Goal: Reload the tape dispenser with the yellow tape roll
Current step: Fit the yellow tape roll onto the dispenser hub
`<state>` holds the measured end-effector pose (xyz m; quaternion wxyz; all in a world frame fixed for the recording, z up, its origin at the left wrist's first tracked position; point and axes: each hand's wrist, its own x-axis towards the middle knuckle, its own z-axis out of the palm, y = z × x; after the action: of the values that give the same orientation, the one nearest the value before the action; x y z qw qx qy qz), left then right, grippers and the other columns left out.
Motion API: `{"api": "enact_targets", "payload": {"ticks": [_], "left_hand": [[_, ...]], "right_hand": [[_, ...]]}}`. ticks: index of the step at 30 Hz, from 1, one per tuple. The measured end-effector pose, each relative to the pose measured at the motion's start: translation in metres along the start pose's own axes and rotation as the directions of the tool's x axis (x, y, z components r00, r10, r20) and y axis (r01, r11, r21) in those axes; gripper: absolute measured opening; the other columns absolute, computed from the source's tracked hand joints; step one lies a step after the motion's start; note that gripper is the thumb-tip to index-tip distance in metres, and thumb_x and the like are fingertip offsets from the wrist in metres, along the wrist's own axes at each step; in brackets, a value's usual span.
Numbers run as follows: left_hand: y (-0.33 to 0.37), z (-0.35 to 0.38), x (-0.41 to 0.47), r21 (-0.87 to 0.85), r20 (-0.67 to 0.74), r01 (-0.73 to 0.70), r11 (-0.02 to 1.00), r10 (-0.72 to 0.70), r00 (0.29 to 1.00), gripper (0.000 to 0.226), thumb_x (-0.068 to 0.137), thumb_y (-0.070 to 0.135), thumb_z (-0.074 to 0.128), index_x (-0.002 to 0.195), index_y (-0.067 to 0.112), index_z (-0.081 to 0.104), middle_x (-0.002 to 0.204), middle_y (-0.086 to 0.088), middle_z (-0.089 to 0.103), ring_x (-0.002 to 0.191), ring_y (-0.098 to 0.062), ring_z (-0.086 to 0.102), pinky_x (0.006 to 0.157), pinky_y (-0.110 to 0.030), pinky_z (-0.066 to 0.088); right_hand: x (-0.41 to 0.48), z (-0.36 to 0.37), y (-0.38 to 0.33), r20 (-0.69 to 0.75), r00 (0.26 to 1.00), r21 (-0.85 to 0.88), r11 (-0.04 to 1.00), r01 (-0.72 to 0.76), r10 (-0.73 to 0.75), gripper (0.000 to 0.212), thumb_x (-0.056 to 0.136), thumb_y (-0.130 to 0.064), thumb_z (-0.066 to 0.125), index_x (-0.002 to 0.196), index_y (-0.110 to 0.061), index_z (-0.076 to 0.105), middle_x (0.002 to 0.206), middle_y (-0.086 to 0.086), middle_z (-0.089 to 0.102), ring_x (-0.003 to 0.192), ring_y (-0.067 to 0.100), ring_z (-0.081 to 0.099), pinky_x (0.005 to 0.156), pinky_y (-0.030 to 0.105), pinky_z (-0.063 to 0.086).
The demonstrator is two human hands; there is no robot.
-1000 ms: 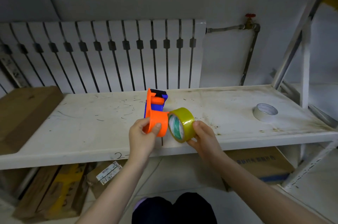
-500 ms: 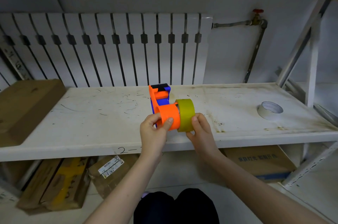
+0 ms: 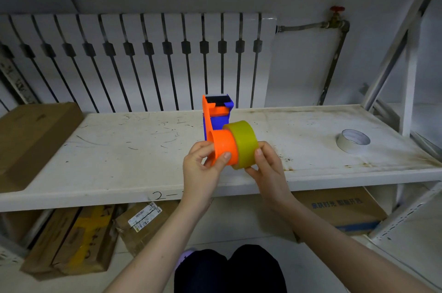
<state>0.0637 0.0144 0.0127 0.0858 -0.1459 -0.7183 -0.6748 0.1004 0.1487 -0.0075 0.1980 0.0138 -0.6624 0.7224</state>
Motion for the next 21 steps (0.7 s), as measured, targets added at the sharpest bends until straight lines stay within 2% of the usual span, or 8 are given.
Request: {"api": "enact_targets", "payload": {"ticks": [2, 5, 8, 11, 14, 17, 19, 21], "left_hand": [[0.000, 0.001, 0.001, 0.000, 0.006, 0.005, 1.000, -0.005, 1.000, 0.020, 0.080, 0.011, 0.071, 0.099, 0.015, 0.066, 0.109, -0.006, 0.062, 0.101, -0.013, 0.058, 0.075, -0.011, 0.054], [0.000, 0.003, -0.001, -0.034, 0.014, 0.018, 0.999, -0.017, 1.000, 0.020, 0.081, 0.010, 0.070, 0.100, 0.011, 0.067, 0.109, -0.009, 0.063, 0.100, -0.013, 0.059, 0.077, -0.011, 0.054], [0.000, 0.002, -0.003, -0.090, 0.013, 0.026, 0.996, -0.025, 1.000, 0.018, 0.084, 0.010, 0.066, 0.100, 0.004, 0.069, 0.105, -0.014, 0.064, 0.100, -0.019, 0.059, 0.079, -0.021, 0.055], [0.000, 0.000, -0.004, -0.150, 0.032, 0.078, 0.986, -0.074, 0.997, 0.009, 0.085, 0.019, 0.063, 0.090, 0.016, 0.070, 0.099, -0.006, 0.064, 0.097, -0.016, 0.058, 0.079, -0.029, 0.054], [-0.004, 0.000, -0.004, -0.160, 0.057, 0.103, 0.982, -0.095, 0.994, 0.014, 0.082, 0.025, 0.064, 0.085, 0.013, 0.069, 0.095, -0.004, 0.062, 0.094, -0.017, 0.058, 0.076, -0.032, 0.054], [-0.013, 0.000, -0.003, -0.162, 0.073, 0.123, 0.979, -0.112, 0.991, 0.030, 0.084, 0.026, 0.064, 0.089, -0.003, 0.066, 0.097, -0.016, 0.060, 0.095, -0.032, 0.058, 0.078, -0.042, 0.056], [-0.018, 0.001, 0.000, -0.183, 0.106, 0.203, 0.962, -0.186, 0.977, 0.029, 0.089, 0.028, 0.058, 0.097, 0.001, 0.066, 0.109, -0.020, 0.060, 0.105, -0.035, 0.059, 0.086, -0.052, 0.054], [-0.023, 0.003, 0.002, -0.214, 0.133, 0.292, 0.932, -0.268, 0.954, 0.027, 0.095, 0.028, 0.050, 0.101, 0.007, 0.065, 0.116, -0.022, 0.059, 0.106, -0.036, 0.059, 0.089, -0.053, 0.052]], "right_hand": [[-0.002, 0.000, 0.002, 0.004, 1.000, 0.007, 1.000, -0.005, 0.005, 0.014, 0.099, -0.024, 0.038, 0.095, -0.023, 0.051, 0.093, -0.010, 0.055, 0.093, 0.008, 0.059, 0.074, 0.024, 0.054], [-0.003, 0.000, 0.003, 0.019, 0.999, -0.056, 0.998, 0.028, -0.027, 0.017, 0.092, -0.035, 0.042, 0.094, -0.023, 0.053, 0.092, -0.009, 0.056, 0.090, 0.005, 0.059, 0.073, 0.024, 0.054], [-0.003, -0.001, 0.005, 0.050, 0.996, -0.211, 0.974, 0.080, -0.071, 0.037, 0.084, -0.049, 0.041, 0.099, -0.020, 0.057, 0.098, 0.003, 0.059, 0.094, 0.012, 0.058, 0.075, 0.022, 0.052], [-0.001, -0.006, 0.008, 0.051, 0.993, -0.371, 0.922, 0.114, -0.103, 0.045, 0.084, -0.052, 0.038, 0.102, -0.017, 0.059, 0.101, 0.007, 0.059, 0.095, 0.012, 0.056, 0.075, 0.017, 0.050], [-0.001, -0.012, 0.009, 0.067, 0.985, -0.510, 0.843, 0.170, -0.159, 0.038, 0.086, -0.048, 0.039, 0.096, -0.020, 0.062, 0.091, 0.003, 0.058, 0.084, 0.007, 0.053, 0.067, 0.018, 0.046], [-0.005, -0.013, 0.007, 0.114, 0.987, -0.520, 0.839, 0.160, -0.117, 0.036, 0.089, -0.040, 0.046, 0.100, -0.012, 0.066, 0.088, 0.007, 0.060, 0.080, 0.013, 0.055, 0.064, 0.026, 0.051], [-0.007, -0.013, 0.006, 0.139, 0.986, -0.541, 0.826, 0.158, -0.097, 0.027, 0.093, -0.027, 0.049, 0.099, -0.007, 0.066, 0.088, 0.012, 0.060, 0.078, 0.015, 0.057, 0.065, 0.030, 0.055], [-0.007, -0.013, 0.005, 0.154, 0.984, -0.608, 0.777, 0.166, -0.090, 0.022, 0.096, -0.018, 0.048, 0.091, -0.004, 0.064, 0.086, 0.014, 0.059, 0.074, 0.019, 0.058, 0.069, 0.038, 0.056]]}}
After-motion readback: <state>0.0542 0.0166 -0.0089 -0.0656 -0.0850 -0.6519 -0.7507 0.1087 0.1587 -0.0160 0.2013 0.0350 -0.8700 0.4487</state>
